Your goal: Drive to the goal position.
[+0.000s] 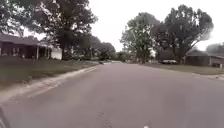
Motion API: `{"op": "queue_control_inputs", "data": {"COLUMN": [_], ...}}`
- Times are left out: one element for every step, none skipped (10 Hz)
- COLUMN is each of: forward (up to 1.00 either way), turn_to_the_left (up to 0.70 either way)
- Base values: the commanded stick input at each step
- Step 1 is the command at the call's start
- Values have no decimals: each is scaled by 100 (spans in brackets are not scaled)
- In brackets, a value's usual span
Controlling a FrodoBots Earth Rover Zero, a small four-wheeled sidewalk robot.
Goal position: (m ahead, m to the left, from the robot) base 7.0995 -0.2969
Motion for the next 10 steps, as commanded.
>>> {"op": "queue_control_inputs", "data": {"forward": [70, 70, 70, 70, 70, 70, 70, 70, 70, 70], "turn_to_the_left": [0, 0, 0, 0, 0, 0, 0, 0, 0, 0]}}
